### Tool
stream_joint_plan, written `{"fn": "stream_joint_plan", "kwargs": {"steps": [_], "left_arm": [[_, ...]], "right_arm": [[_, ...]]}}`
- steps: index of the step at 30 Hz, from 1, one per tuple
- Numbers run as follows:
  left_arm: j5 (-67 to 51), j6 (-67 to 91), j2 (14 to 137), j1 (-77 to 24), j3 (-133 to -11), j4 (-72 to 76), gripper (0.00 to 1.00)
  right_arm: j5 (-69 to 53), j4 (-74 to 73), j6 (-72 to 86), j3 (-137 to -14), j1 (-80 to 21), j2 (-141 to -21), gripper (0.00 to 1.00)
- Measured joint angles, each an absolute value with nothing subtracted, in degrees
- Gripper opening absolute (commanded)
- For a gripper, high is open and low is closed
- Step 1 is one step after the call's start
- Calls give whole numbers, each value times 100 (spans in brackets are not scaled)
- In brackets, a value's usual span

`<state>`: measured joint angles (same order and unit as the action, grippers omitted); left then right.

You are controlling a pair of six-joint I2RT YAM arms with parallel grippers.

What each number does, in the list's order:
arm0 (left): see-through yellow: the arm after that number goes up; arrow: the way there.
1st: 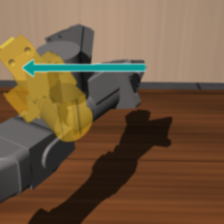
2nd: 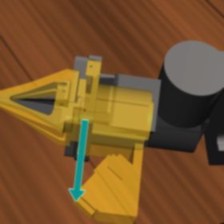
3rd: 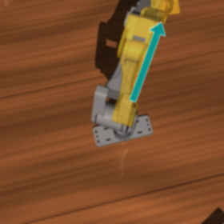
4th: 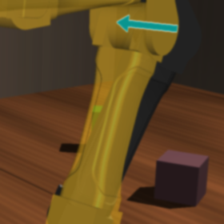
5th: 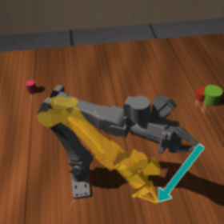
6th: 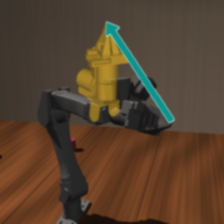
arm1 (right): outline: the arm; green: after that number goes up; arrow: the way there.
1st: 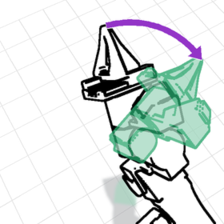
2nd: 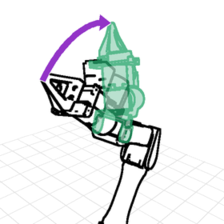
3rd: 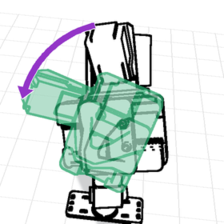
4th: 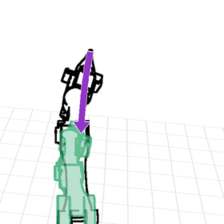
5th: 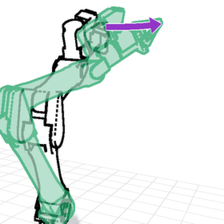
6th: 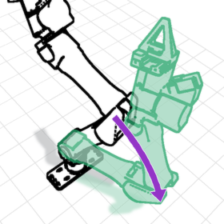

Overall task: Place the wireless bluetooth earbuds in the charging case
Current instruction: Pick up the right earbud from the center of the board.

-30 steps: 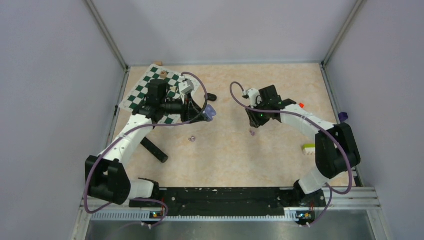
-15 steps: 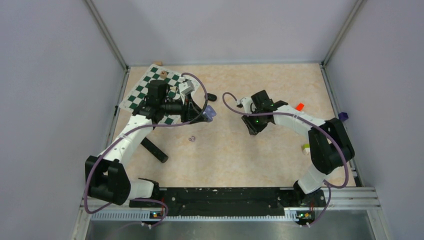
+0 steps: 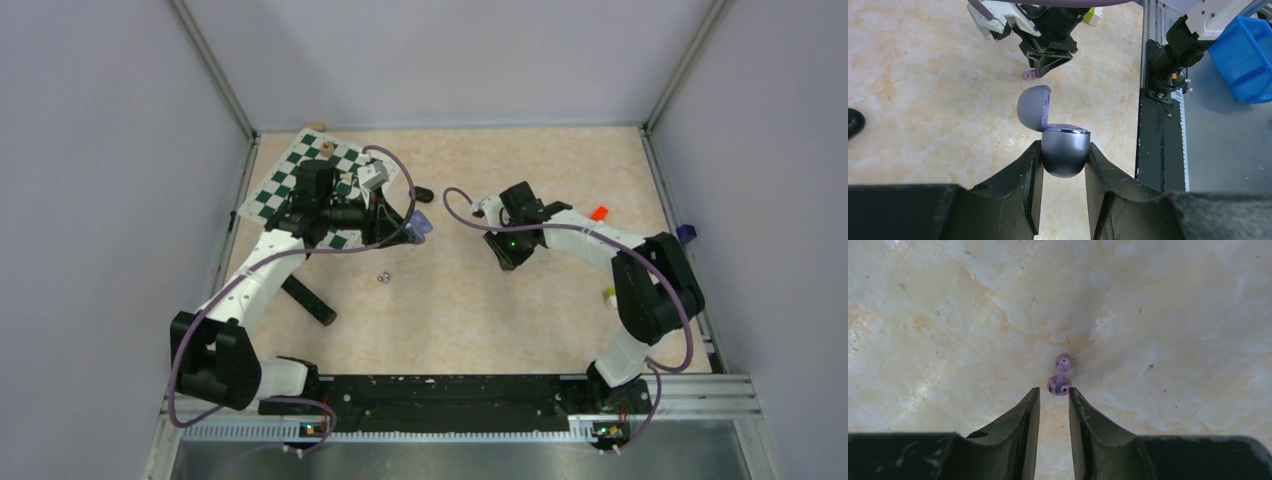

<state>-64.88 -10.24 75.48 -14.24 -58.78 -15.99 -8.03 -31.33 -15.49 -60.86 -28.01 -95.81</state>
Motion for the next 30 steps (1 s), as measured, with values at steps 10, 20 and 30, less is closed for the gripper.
{"fn": "stream_joint_plan", "kwargs": {"steps": [10, 20, 30], "left_arm": [[-6488, -1024, 7548, -1424, -5878, -1599, 0], [-6488, -1024, 7548, -1424, -5878, -1599, 0], [-6488, -1024, 7548, -1424, -5878, -1599, 0]], "right_arm": [[-731, -3124, -1549, -6086, -2801, -9629, 24], [-692, -3085, -1546, -6086, -2801, -9629, 22], [-674, -3037, -1544, -6086, -2803, -9629, 19]]}}
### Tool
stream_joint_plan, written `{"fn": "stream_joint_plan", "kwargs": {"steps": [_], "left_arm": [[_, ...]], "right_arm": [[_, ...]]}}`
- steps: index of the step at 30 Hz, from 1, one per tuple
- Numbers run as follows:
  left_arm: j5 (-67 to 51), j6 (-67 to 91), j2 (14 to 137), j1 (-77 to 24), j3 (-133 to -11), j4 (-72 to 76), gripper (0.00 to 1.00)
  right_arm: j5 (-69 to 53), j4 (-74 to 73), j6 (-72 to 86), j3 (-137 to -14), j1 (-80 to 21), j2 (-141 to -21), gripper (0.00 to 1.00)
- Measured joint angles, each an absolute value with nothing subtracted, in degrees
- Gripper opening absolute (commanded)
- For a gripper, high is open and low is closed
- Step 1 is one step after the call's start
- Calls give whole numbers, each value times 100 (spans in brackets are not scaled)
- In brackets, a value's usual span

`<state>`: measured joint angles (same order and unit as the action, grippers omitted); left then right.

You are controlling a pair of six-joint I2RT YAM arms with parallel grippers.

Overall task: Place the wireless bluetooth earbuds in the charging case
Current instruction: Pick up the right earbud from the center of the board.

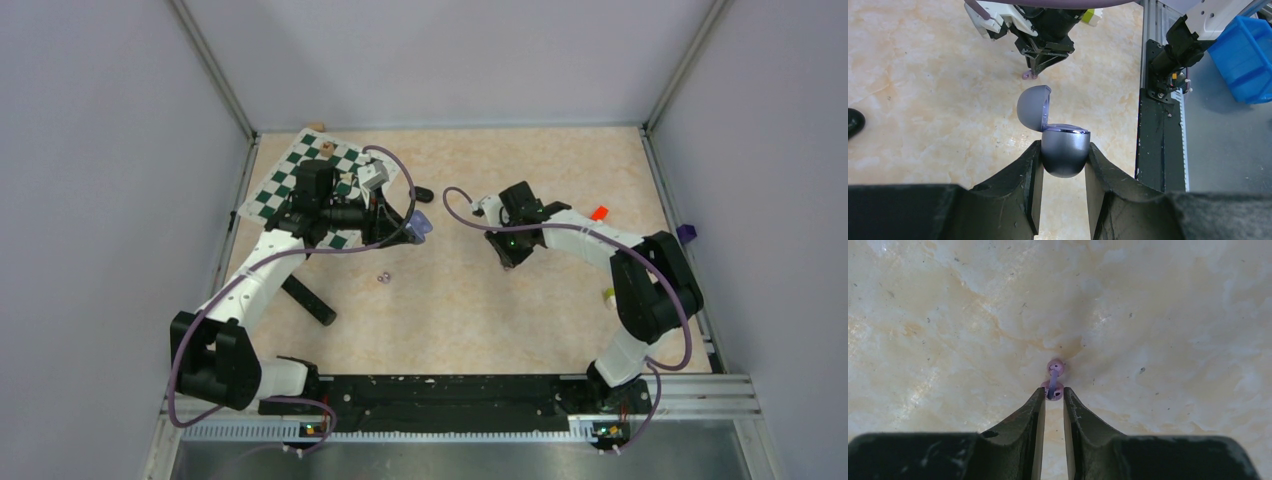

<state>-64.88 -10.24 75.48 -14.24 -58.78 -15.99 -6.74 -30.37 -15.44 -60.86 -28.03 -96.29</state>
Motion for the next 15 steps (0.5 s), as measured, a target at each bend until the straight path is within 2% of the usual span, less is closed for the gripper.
{"fn": "stream_joint_plan", "kwargs": {"steps": [15], "left_arm": [[-6488, -1024, 7548, -1424, -5878, -1588, 0]], "right_arm": [[-602, -2956, -1546, -6125, -2849, -9721, 16]]}}
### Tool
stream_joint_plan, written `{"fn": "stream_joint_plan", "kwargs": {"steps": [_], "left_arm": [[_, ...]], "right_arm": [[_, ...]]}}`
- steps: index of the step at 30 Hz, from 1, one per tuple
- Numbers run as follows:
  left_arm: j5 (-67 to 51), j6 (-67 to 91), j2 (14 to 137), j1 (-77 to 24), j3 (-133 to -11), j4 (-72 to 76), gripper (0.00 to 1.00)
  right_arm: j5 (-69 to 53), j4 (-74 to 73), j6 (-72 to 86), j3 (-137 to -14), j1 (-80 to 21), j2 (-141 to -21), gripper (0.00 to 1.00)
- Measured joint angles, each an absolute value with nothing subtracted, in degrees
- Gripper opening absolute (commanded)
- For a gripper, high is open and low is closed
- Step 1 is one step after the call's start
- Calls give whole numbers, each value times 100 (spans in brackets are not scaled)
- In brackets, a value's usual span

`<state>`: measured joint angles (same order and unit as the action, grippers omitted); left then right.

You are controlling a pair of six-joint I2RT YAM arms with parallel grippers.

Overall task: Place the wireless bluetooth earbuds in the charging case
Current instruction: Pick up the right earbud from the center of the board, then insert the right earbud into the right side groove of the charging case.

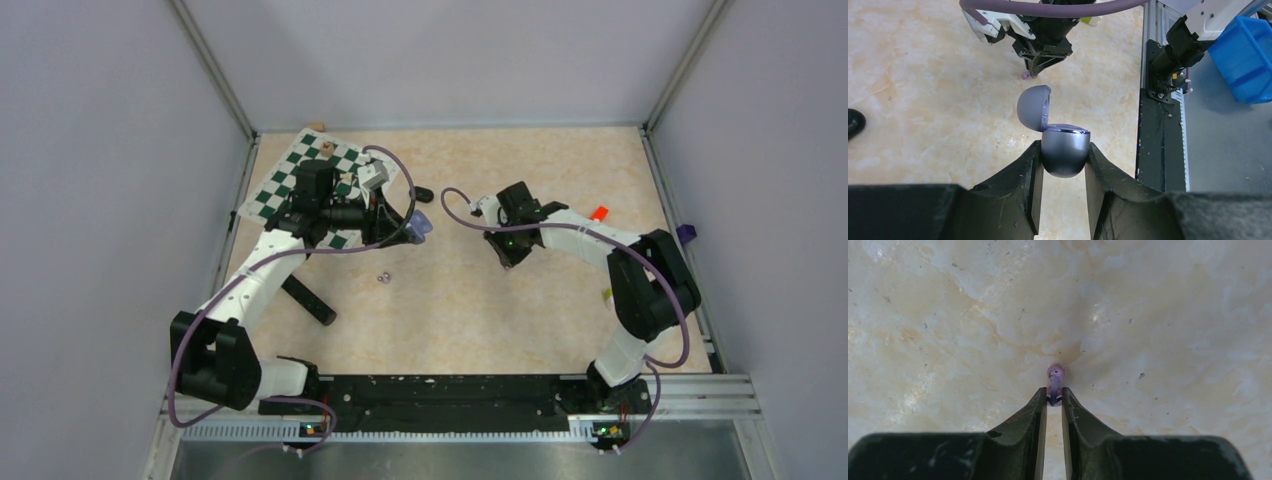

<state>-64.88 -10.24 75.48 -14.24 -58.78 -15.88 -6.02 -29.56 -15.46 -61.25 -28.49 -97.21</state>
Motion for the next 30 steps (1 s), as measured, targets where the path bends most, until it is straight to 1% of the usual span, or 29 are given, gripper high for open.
{"fn": "stream_joint_plan", "kwargs": {"steps": [5, 10, 19, 24, 30], "left_arm": [[-6488, -1024, 7548, -1424, -5878, -1586, 0], [-6488, -1024, 7548, -1424, -5876, -1584, 0], [-6490, -1017, 7548, -1424, -5876, -1577, 0], [-6490, -958, 7548, -1424, -5870, -1500, 0], [-6495, -825, 7553, -1433, -5867, -1393, 0]], "right_arm": [[-565, -2952, -1546, -6125, -2851, -9721, 10], [-552, -2923, -1546, -6125, -2851, -9721, 1], [-567, -2856, -1614, -6125, -2851, -9504, 1], [-585, -2829, -1704, -6125, -2851, -8816, 0], [-692, -2781, -1831, -6364, -2851, -7642, 0]]}}
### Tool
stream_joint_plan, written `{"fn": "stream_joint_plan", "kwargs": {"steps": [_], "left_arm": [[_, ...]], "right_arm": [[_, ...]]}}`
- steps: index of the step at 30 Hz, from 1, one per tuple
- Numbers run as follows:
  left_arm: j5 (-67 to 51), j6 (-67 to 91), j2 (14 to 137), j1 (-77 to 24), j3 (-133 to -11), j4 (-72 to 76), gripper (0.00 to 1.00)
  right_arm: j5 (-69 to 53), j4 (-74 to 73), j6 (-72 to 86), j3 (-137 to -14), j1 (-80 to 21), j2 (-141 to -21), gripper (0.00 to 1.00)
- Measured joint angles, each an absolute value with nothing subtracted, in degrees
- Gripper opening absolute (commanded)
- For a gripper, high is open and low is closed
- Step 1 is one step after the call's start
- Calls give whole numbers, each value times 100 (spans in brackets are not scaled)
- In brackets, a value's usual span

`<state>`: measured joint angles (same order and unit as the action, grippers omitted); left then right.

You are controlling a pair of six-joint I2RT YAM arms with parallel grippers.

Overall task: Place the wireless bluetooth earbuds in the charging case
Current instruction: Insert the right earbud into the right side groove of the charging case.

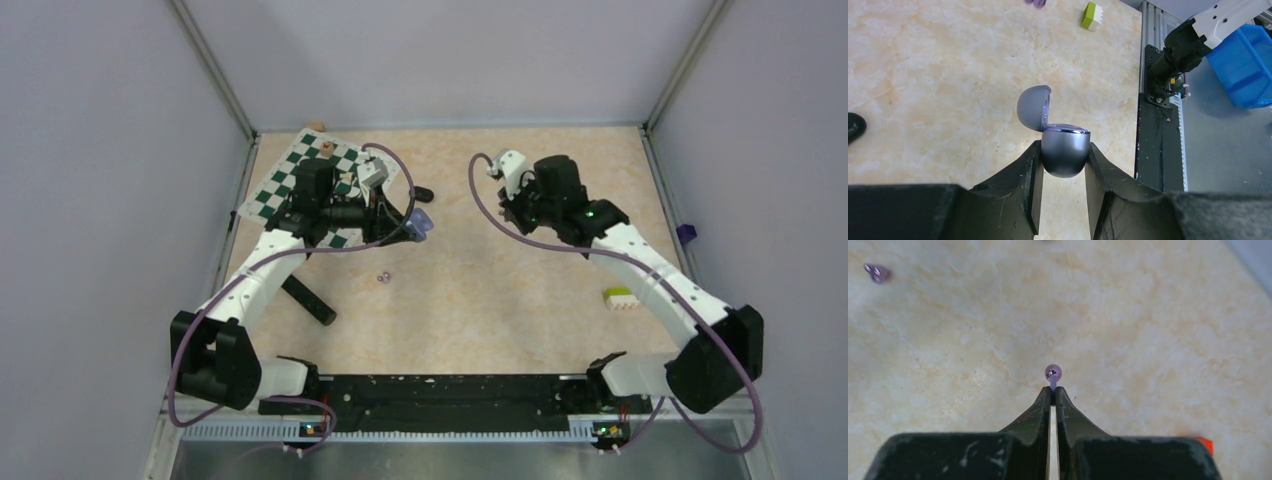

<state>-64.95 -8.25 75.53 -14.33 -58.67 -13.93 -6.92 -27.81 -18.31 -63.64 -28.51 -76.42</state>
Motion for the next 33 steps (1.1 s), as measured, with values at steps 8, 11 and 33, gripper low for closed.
{"fn": "stream_joint_plan", "kwargs": {"steps": [8, 11, 33], "left_arm": [[-6591, -735, 7655, -1511, -5867, -1326, 0], [-6716, -711, 7747, -1575, -5867, -1326, 0], [-7478, -805, 7795, -1667, -5833, -1315, 0]], "right_arm": [[-1533, -2587, -1782, -7074, -2856, -6556, 0], [-2062, -2368, -1575, -7140, -2864, -6475, 0], [-4838, -871, 119, -6348, -3041, -6991, 0]]}}
